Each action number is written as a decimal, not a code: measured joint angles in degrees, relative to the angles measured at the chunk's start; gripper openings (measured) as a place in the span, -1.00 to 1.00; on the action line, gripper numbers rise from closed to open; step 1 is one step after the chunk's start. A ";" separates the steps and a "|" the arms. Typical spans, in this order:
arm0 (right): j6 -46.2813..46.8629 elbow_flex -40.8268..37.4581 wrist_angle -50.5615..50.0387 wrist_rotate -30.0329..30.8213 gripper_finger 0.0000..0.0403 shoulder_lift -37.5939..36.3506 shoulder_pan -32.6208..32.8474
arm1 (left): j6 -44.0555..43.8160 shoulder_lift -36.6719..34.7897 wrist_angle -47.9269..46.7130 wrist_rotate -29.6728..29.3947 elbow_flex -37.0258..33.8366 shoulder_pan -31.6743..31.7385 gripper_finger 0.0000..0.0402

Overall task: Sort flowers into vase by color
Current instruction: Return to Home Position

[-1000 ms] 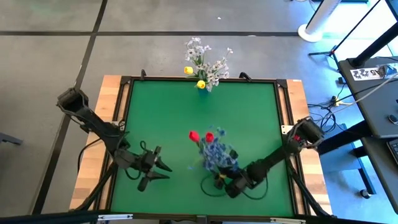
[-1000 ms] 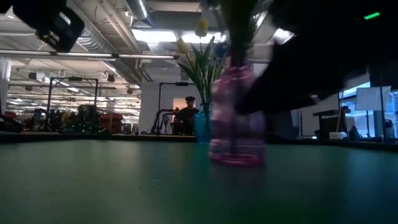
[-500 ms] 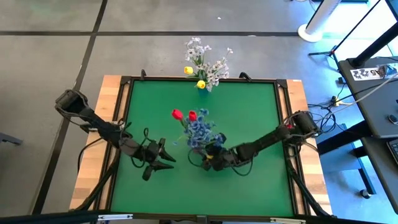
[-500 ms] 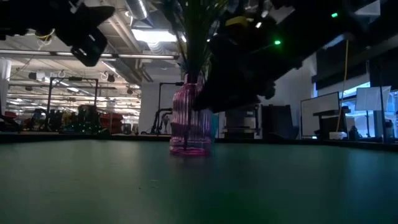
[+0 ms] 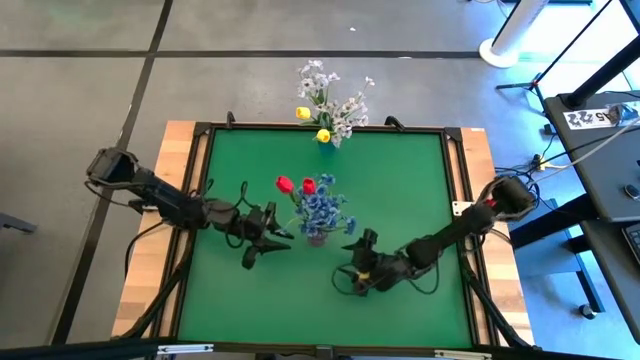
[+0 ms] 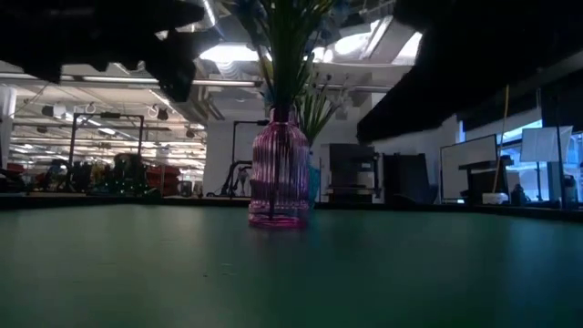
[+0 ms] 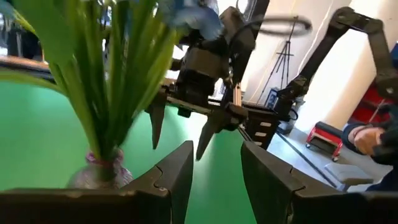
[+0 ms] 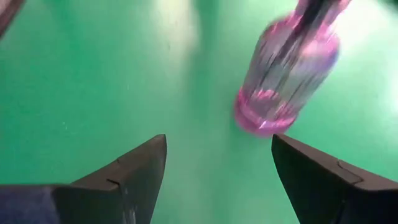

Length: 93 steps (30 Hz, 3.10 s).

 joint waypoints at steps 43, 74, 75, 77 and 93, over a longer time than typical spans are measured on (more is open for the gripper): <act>-25.55 -34.25 19.74 -44.24 -0.32 -54.23 -52.13 | 8.57 -60.99 -39.36 5.25 -16.57 20.78 -0.34; -21.21 -47.93 11.23 -44.90 -0.98 -87.10 -54.81 | 8.49 -60.86 -42.12 3.31 -16.57 20.78 -0.34; -21.22 -47.95 10.41 -42.80 -0.97 -87.08 -54.81 | 8.49 -60.86 -42.12 3.32 -16.57 20.78 -0.34; -21.21 -47.98 7.34 -39.24 -0.93 -87.11 -54.81 | 8.48 -60.86 -42.12 3.30 -16.57 20.78 -0.34; -13.38 -47.80 -8.94 -35.31 -0.88 -81.78 -54.81 | 8.42 -60.84 -42.05 3.28 -16.55 20.78 -0.34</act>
